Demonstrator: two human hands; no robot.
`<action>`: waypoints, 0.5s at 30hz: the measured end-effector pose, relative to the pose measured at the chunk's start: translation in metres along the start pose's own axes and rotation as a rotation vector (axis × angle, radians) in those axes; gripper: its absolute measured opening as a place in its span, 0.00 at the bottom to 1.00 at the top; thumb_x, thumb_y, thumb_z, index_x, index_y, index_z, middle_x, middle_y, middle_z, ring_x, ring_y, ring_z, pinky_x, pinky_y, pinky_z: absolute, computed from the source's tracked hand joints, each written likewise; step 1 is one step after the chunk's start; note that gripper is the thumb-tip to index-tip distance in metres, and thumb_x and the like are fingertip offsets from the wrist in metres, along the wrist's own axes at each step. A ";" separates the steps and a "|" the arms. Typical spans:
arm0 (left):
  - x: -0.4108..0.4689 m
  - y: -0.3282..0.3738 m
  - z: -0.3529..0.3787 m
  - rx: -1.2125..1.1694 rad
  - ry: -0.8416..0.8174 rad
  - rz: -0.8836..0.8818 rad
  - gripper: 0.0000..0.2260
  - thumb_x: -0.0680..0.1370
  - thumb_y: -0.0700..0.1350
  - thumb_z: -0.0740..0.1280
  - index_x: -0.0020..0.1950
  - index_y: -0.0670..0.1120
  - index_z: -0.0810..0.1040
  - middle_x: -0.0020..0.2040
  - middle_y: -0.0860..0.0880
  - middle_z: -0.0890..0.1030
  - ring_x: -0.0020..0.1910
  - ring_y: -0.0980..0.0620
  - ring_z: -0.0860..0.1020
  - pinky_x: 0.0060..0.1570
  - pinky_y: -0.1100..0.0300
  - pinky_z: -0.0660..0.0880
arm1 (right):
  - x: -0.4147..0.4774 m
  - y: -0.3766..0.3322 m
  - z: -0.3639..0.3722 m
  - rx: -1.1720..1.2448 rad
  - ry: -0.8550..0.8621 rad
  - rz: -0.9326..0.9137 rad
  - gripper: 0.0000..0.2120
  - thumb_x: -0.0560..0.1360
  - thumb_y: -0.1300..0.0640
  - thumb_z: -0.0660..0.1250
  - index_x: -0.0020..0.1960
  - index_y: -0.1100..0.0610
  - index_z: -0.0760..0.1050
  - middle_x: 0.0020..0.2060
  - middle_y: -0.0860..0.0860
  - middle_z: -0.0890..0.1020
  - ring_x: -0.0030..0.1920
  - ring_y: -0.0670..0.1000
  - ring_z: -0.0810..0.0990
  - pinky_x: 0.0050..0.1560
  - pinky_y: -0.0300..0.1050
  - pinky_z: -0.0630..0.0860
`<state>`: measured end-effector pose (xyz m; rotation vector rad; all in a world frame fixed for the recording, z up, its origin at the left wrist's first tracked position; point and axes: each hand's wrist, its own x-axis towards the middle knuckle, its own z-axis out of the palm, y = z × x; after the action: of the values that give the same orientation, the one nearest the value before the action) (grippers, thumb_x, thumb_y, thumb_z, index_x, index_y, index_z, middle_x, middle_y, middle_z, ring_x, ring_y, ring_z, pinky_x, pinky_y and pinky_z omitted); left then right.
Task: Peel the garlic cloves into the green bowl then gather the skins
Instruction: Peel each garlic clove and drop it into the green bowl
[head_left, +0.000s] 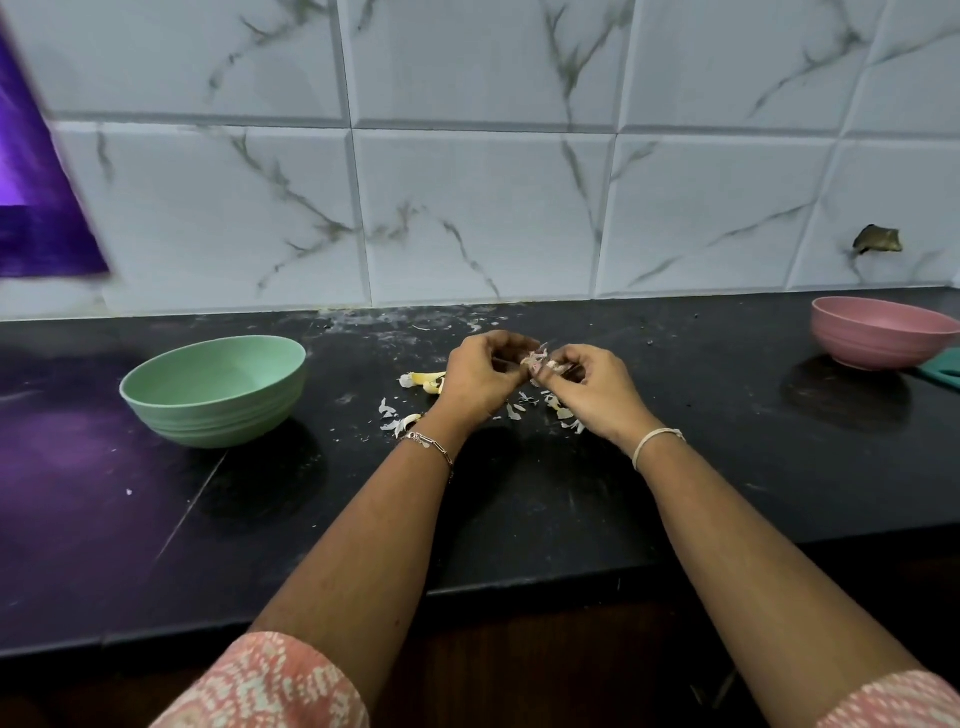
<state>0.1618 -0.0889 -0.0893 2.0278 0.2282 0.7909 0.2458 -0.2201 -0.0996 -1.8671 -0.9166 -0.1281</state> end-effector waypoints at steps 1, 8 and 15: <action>-0.001 0.002 0.000 0.002 0.006 0.006 0.11 0.71 0.36 0.75 0.48 0.49 0.81 0.39 0.54 0.82 0.39 0.55 0.80 0.46 0.64 0.78 | 0.001 0.001 0.001 -0.030 0.011 -0.021 0.10 0.73 0.49 0.73 0.44 0.56 0.81 0.39 0.48 0.83 0.39 0.48 0.80 0.43 0.45 0.77; -0.008 0.007 -0.003 0.268 0.070 0.113 0.10 0.70 0.38 0.74 0.45 0.47 0.75 0.37 0.56 0.78 0.35 0.56 0.77 0.38 0.70 0.73 | 0.001 -0.002 -0.003 -0.155 0.181 -0.129 0.04 0.74 0.56 0.70 0.42 0.55 0.80 0.38 0.48 0.77 0.37 0.45 0.75 0.39 0.41 0.71; -0.010 -0.007 -0.036 0.464 0.162 -0.015 0.03 0.76 0.45 0.69 0.48 0.47 0.79 0.44 0.50 0.82 0.44 0.51 0.79 0.46 0.59 0.74 | -0.002 0.000 -0.011 -0.262 0.219 -0.070 0.11 0.71 0.44 0.73 0.43 0.51 0.82 0.39 0.46 0.78 0.40 0.48 0.77 0.39 0.44 0.73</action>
<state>0.1333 -0.0646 -0.0856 2.3882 0.5623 0.9598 0.2474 -0.2303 -0.0956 -2.0128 -0.8439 -0.5068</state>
